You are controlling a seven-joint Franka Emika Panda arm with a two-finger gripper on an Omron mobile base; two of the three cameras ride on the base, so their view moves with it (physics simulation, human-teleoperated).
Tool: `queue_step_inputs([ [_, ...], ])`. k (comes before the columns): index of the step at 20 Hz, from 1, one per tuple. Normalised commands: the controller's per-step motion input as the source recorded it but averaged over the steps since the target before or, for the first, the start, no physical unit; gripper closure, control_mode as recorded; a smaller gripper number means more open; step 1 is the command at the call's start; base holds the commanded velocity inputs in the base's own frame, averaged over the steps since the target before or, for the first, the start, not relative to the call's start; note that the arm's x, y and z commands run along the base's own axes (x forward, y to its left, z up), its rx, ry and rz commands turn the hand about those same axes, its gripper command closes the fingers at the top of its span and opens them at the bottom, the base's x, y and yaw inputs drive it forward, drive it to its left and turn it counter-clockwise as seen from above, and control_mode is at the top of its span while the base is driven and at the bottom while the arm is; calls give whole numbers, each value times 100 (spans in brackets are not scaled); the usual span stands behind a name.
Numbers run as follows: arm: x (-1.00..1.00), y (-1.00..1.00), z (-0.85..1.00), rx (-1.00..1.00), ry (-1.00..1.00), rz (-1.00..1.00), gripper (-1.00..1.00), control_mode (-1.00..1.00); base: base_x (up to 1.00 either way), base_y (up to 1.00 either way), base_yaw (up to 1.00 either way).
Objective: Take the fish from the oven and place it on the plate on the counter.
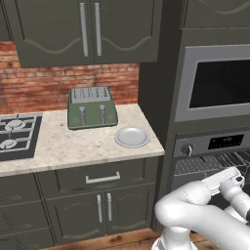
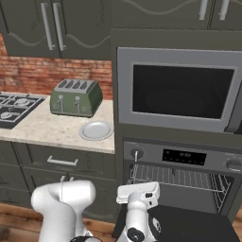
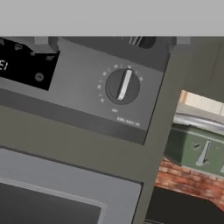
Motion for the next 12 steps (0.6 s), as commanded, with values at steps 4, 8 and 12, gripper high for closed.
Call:
queue_step_inputs([
  [4, -19, -57, -17, 0, -19, 29, -100, -100, 0, 0, 0],
  [8, -43, -72, -19, -1, -12, 18, -100, -100, 0, 0, 0],
  [12, -69, -62, -13, 0, -1, 5, -100, -100, 0, 0, 0],
])
